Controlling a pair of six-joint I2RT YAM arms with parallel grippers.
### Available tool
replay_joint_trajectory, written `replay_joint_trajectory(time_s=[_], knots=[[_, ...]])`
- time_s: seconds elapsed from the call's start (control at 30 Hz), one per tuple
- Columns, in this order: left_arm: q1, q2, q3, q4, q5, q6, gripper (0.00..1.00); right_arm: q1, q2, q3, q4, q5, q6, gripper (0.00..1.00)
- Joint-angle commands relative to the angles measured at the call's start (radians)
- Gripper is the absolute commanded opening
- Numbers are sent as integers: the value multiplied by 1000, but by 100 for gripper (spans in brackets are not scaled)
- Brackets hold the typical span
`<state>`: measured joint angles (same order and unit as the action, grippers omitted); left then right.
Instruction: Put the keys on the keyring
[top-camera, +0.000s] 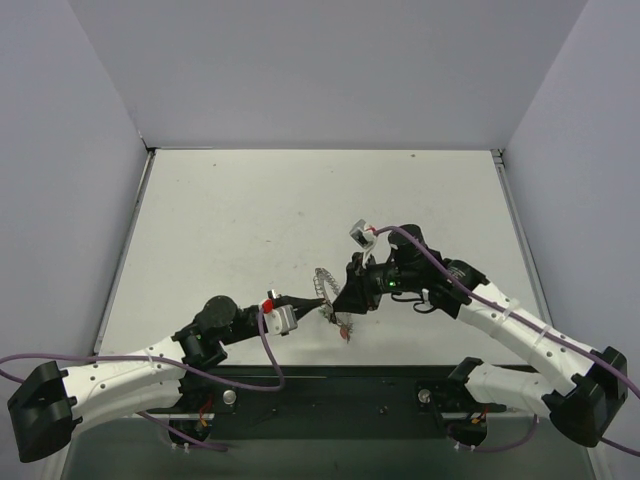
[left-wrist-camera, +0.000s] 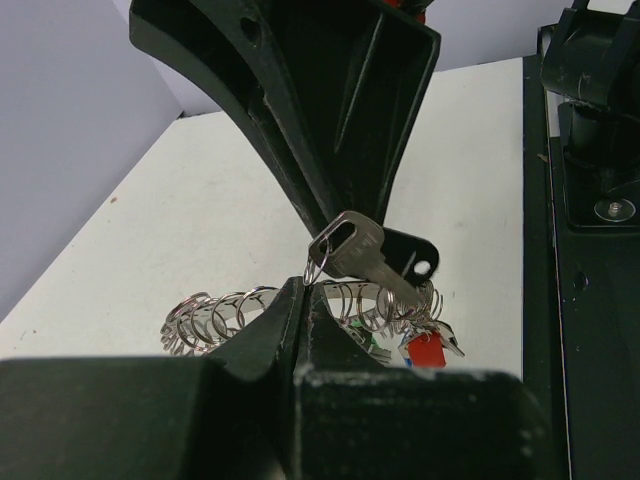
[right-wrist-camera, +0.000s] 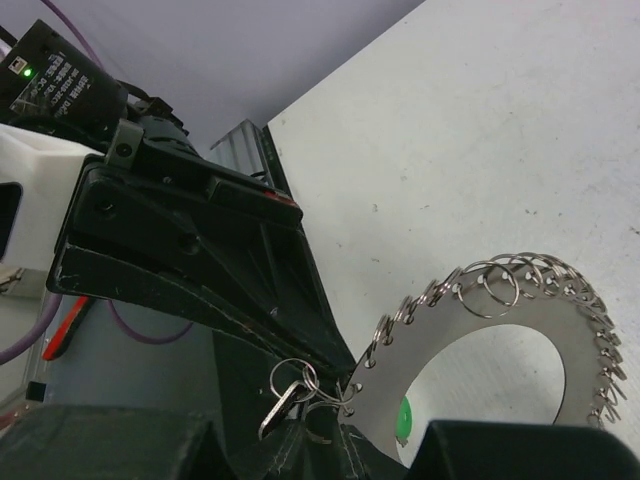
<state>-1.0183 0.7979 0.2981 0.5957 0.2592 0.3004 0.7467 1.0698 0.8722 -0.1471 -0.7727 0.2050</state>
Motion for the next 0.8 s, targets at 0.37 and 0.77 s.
replay_joint_trajectory(time_s=[0.37,0.77], knots=[[3,-2,16,144,17,28,0,37,-53,45,-65,10,-58,22],[3,-22,-13,170,43,63,0,-1,-159,63,-101,118,-147,49]])
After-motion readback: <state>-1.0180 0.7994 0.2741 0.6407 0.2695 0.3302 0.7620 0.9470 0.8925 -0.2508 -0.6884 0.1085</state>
